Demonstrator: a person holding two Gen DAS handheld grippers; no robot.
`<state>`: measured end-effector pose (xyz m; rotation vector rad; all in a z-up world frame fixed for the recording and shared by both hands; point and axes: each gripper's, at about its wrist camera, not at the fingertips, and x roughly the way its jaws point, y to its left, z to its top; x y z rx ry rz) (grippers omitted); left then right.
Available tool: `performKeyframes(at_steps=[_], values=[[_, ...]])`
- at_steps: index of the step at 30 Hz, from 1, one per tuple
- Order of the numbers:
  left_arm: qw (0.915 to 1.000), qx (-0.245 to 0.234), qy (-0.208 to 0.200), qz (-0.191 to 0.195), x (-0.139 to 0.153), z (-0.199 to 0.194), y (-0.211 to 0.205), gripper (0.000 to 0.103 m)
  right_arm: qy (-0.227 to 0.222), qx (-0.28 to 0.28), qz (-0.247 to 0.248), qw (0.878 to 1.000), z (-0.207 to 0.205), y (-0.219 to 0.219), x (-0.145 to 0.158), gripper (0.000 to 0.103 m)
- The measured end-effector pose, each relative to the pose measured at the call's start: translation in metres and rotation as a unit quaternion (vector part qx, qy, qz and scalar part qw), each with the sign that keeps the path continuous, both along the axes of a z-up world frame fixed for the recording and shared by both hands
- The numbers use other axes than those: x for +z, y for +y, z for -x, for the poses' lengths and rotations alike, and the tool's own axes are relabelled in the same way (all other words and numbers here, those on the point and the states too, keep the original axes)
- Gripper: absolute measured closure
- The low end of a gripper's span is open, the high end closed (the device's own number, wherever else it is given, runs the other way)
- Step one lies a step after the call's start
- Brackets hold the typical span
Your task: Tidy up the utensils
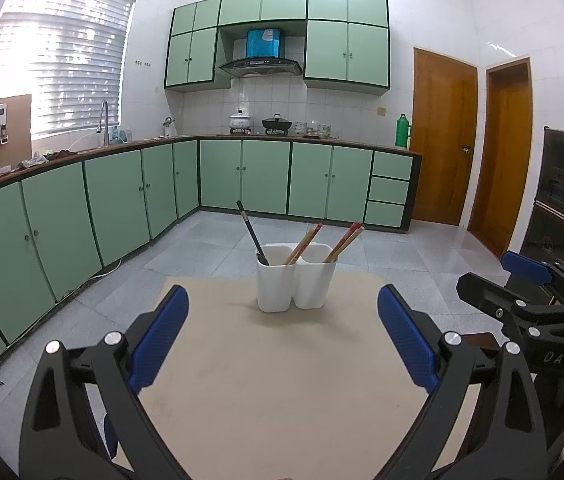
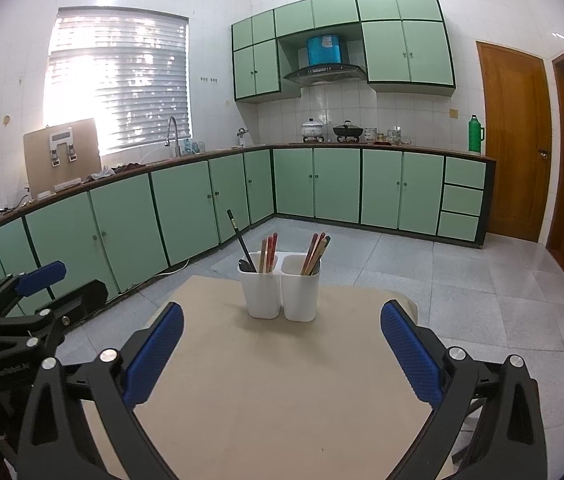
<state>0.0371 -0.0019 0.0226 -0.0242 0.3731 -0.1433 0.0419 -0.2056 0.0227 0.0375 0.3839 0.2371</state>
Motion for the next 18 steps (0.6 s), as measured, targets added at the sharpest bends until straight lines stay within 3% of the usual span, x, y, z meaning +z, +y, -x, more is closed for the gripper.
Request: performKeyframes(at_steps=[18], values=[[1.0000,0.001,-0.001,0.001,-0.0029,-0.0001,0.0015,0.010,0.001,0.002,0.004,1.000,-0.0030,0.0020,-0.0014,0.006]])
